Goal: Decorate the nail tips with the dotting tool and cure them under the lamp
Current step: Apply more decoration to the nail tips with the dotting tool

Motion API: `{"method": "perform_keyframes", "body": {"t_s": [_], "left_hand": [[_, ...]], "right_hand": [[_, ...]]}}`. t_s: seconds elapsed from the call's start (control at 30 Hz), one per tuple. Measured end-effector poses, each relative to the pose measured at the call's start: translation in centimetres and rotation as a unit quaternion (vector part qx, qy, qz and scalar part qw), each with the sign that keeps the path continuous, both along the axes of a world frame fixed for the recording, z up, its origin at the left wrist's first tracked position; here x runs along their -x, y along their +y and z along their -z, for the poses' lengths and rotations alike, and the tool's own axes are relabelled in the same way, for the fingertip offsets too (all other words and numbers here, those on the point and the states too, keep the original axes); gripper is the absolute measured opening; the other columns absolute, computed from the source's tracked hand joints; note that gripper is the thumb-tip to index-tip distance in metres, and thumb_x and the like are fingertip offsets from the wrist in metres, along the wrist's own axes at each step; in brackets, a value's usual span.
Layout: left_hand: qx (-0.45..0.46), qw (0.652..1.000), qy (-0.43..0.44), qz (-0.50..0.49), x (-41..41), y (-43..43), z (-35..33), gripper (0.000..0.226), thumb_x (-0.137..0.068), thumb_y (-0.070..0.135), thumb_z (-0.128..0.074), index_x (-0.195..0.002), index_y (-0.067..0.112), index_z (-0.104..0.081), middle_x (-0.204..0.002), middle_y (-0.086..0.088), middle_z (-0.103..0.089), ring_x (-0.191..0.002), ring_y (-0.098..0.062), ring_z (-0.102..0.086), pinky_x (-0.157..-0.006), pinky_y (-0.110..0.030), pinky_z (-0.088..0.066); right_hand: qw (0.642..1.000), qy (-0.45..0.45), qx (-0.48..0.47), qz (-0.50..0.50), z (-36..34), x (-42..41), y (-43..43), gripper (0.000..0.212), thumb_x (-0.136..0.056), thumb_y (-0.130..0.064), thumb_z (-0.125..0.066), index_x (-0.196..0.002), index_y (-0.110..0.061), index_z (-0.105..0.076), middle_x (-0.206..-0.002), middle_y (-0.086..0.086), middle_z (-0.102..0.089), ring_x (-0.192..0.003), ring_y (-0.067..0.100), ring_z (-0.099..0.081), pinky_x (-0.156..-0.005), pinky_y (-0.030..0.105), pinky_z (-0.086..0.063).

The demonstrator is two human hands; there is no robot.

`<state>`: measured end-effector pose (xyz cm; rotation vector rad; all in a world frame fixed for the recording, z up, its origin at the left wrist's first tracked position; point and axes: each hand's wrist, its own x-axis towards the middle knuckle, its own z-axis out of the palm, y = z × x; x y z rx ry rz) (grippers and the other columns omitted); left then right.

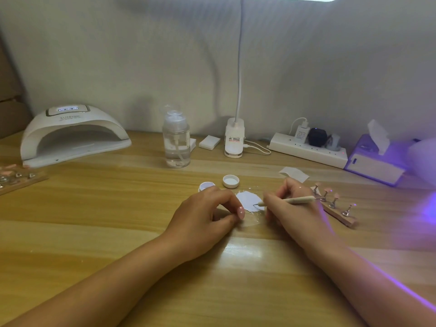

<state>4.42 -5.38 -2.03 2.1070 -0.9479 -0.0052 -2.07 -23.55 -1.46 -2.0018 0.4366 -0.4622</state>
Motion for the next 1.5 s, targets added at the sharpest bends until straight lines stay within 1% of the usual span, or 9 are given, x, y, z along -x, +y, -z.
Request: {"method": "perform_keyframes", "body": {"t_s": [0.2,0.3,0.53,0.6,0.7,0.8,1.0,1.13,1.5], "left_hand": [[-0.006,1.000,-0.003,-0.002,0.0,0.0,0.0,0.016,-0.085,0.021,-0.068,-0.082,0.036,-0.067,-0.086,0.038,-0.052,-0.062,0.004,-0.053,-0.065,-0.022,-0.033],[-0.006,1.000,-0.005,-0.002,0.0,0.0,-0.1,0.016,-0.085,0.020,-0.068,-0.082,0.036,-0.067,-0.086,0.038,-0.052,-0.061,0.003,-0.054,-0.064,-0.023,-0.034],[-0.002,1.000,-0.002,0.002,0.0,0.0,-0.1,0.017,-0.085,0.019,-0.068,-0.082,0.036,-0.067,-0.084,0.038,-0.054,-0.057,0.002,-0.054,-0.064,-0.023,-0.033],[-0.002,1.000,0.000,0.003,0.0,0.0,0.0,0.017,-0.085,0.019,-0.067,-0.083,0.035,-0.067,-0.080,0.039,-0.054,-0.057,0.001,-0.055,-0.063,-0.023,-0.033],[0.000,1.000,0.003,0.001,0.0,0.1,0.1,0.015,-0.086,0.020,-0.068,-0.083,0.035,-0.067,-0.085,0.037,-0.054,-0.057,0.003,-0.055,-0.064,-0.022,-0.033],[0.003,1.000,0.004,0.001,-0.1,0.0,0.0,0.017,-0.086,0.021,-0.069,-0.081,0.037,-0.066,-0.087,0.036,-0.054,-0.056,0.003,-0.055,-0.064,-0.024,-0.035],[0.003,1.000,-0.004,0.000,0.0,0.0,0.0,0.017,-0.087,0.019,-0.068,-0.082,0.035,-0.066,-0.086,0.039,-0.053,-0.060,0.004,-0.054,-0.065,-0.023,-0.036],[0.000,1.000,-0.007,0.002,0.0,0.0,-0.1,0.016,-0.087,0.019,-0.068,-0.082,0.034,-0.066,-0.086,0.039,-0.051,-0.058,0.003,-0.053,-0.066,-0.024,-0.037],[0.002,1.000,-0.008,-0.004,0.0,0.0,0.0,0.017,-0.086,0.018,-0.069,-0.082,0.034,-0.067,-0.083,0.027,-0.052,-0.057,0.003,-0.053,-0.063,-0.018,-0.033]], "right_hand": [[1.000,0.001,0.005,0.012,-0.2,0.1,0.0,0.015,-0.078,-0.020,-0.064,-0.070,-0.014,-0.052,-0.058,0.001,-0.069,-0.047,0.003,-0.053,-0.056,0.026,-0.040],[1.000,0.010,0.023,-0.008,-0.3,0.1,0.2,0.015,-0.078,-0.020,-0.064,-0.073,-0.011,-0.054,-0.058,0.001,-0.069,-0.046,0.004,-0.056,-0.049,0.021,-0.042],[1.000,-0.011,0.008,0.013,-0.2,0.2,0.2,0.013,-0.078,-0.020,-0.064,-0.072,-0.013,-0.054,-0.059,-0.001,-0.070,-0.045,0.000,-0.053,-0.054,0.025,-0.038],[0.997,-0.056,-0.029,0.038,-0.2,0.2,0.1,0.019,-0.085,-0.025,-0.066,-0.074,-0.015,-0.053,-0.062,0.000,-0.071,-0.046,-0.001,-0.050,-0.055,0.027,-0.035],[0.987,-0.123,-0.101,0.029,-0.7,0.5,0.3,0.027,-0.093,-0.037,-0.065,-0.081,-0.018,-0.052,-0.066,0.004,-0.072,-0.046,0.008,-0.054,-0.044,0.022,-0.039],[0.983,-0.125,-0.137,-0.005,-1.1,0.6,1.1,0.026,-0.092,-0.040,-0.066,-0.088,-0.017,-0.055,-0.071,0.004,-0.074,-0.048,0.011,-0.059,-0.040,0.019,-0.040],[0.973,-0.095,-0.207,-0.020,-0.4,1.0,2.3,0.025,-0.081,-0.012,-0.065,-0.066,-0.019,-0.047,-0.048,0.002,-0.054,-0.039,0.010,-0.040,-0.037,0.017,-0.030],[0.978,-0.079,-0.183,-0.057,-0.7,1.2,3.0,0.018,-0.064,-0.022,-0.060,-0.053,-0.023,-0.045,-0.046,0.008,-0.056,-0.037,0.011,-0.043,-0.037,0.017,-0.031],[0.986,-0.054,-0.140,-0.066,0.0,0.6,2.7,0.013,-0.063,-0.026,-0.062,-0.056,-0.026,-0.050,-0.054,0.011,-0.066,-0.040,0.012,-0.051,-0.041,0.020,-0.038]]}}
